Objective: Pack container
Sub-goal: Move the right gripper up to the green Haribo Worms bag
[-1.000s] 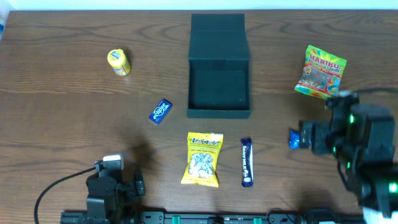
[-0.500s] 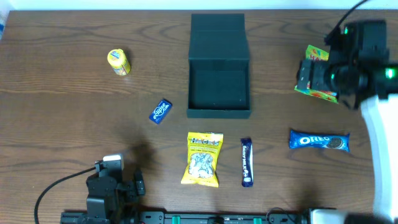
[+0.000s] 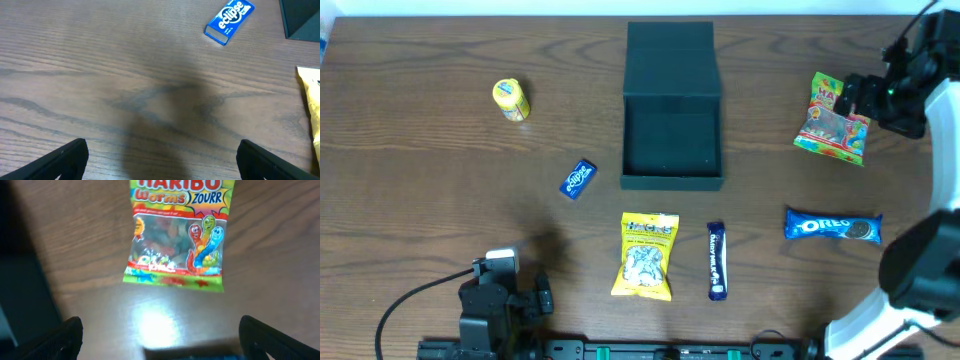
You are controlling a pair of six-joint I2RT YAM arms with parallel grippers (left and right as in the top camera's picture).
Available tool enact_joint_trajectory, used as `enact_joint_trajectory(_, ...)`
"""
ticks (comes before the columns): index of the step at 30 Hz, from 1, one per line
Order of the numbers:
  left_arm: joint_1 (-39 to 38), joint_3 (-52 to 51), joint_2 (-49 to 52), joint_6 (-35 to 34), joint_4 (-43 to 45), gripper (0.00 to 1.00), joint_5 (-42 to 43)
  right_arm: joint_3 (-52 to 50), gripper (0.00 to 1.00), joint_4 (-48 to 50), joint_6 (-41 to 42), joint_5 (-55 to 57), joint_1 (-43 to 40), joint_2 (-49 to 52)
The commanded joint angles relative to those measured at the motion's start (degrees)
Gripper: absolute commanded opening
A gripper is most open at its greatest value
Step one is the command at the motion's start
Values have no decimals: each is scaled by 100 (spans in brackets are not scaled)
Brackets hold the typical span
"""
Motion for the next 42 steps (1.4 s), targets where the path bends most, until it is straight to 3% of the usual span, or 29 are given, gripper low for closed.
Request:
enact_joint_trajectory(1, 39, -162, -37, -111, -258, 96, -13, 140, 99, 55, -118, -415, -138, 236)
enact_joint_trajectory(6, 39, -162, -37, -111, -258, 95, -13, 595, 99, -59, -179, -415, -181, 868)
enact_joint_trajectory(15, 39, -162, -37, -111, -258, 96, -13, 2555, 99, -1060, -179, -415, -144, 2328)
enact_joint_trajectory(42, 39, -162, -37, -111, -258, 96, -13, 2590, 94, -376, -153, 92, 173, 3495)
